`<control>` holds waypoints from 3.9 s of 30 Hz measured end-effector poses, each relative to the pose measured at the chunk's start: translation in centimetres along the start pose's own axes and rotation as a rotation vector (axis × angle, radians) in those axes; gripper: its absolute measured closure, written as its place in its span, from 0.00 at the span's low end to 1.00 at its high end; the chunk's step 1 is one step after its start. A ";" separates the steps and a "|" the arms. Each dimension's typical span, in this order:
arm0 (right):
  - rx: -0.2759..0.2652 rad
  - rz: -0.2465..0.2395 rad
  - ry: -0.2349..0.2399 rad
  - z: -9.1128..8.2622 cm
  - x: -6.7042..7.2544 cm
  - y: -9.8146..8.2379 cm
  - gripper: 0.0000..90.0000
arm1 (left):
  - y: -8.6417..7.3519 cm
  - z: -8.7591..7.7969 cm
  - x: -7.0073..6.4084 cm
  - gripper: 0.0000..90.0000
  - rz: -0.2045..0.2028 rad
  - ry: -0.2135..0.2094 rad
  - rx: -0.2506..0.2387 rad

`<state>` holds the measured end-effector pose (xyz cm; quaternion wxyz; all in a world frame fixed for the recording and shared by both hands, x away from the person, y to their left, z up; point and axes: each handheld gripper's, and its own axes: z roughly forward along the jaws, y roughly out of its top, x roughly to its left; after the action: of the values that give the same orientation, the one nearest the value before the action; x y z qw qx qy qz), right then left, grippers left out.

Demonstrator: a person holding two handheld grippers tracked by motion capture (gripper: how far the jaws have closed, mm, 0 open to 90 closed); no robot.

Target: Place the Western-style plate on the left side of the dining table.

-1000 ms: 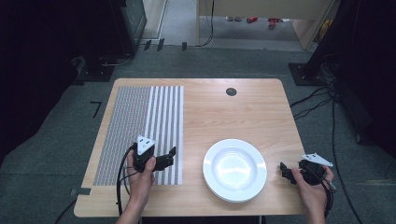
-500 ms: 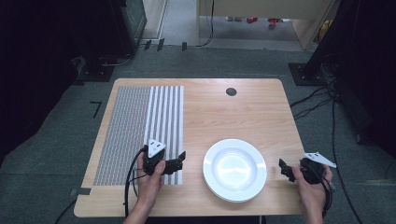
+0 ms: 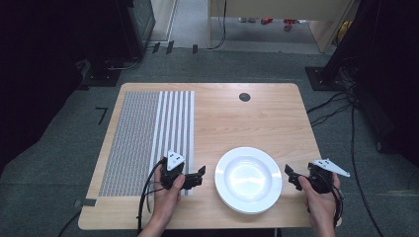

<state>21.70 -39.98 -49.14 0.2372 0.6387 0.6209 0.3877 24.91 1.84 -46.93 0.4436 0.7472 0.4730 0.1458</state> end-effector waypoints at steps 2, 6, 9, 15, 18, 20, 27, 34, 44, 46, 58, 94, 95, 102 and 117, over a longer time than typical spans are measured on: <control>0.001 -0.004 0.016 0.0 0.4 0.1 0.09 | 0.0 0.1 -0.2 0.14 0.000 -0.007 0.003; -0.006 0.000 0.050 0.1 1.2 0.2 0.15 | -0.1 0.2 -0.6 0.14 -0.001 -0.023 0.005; -0.007 0.005 0.052 0.1 1.7 0.2 0.16 | -0.2 0.4 -0.9 0.14 0.000 -0.034 0.008; -0.011 0.023 0.039 0.2 2.7 0.1 0.30 | -0.4 0.7 -1.7 0.14 -0.005 -0.074 0.017; -0.024 0.036 0.038 0.1 3.0 0.2 0.39 | -0.4 0.8 -2.1 0.15 -0.025 -0.090 0.026; -0.023 0.036 0.042 0.2 3.1 0.1 0.40 | -0.5 0.9 -2.3 0.15 -0.027 -0.094 0.030; -0.031 0.012 0.106 0.3 3.7 0.0 0.56 | -1.1 1.5 -3.3 0.18 -0.028 -0.104 0.061; 0.004 0.067 0.179 0.9 3.3 -0.3 0.68 | -1.4 1.6 -3.8 0.42 -0.037 -0.090 0.072; 0.027 0.185 0.261 0.4 2.8 -0.4 0.89 | -1.8 1.8 -4.6 0.55 -0.016 -0.148 0.079; 0.025 0.182 0.258 0.4 2.8 -0.5 0.90 | -1.8 1.8 -4.7 0.56 -0.014 -0.154 0.080; 0.027 0.244 0.289 -0.4 2.0 -1.1 0.93 | -2.0 2.2 -5.2 0.53 -0.009 -0.194 0.104; -0.011 0.428 0.436 0.3 1.1 -1.5 0.94 | -1.6 2.2 -4.0 0.72 -0.131 -0.231 0.083; -0.011 0.428 0.436 0.3 1.1 -1.5 0.94 | -1.6 2.2 -3.9 0.72 -0.137 -0.234 0.083; -0.040 0.436 0.501 0.1 1.2 -1.4 0.94 | -1.4 1.6 -4.1 0.75 -0.159 -0.197 0.022; -0.145 0.451 0.486 -0.5 2.6 -1.5 0.95 | -0.8 1.1 -2.6 0.81 -0.206 -0.256 -0.014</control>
<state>20.18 -37.32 -49.46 0.0352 0.6301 0.4734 0.6145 23.79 -0.77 -47.68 0.5179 0.7040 0.4858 0.0066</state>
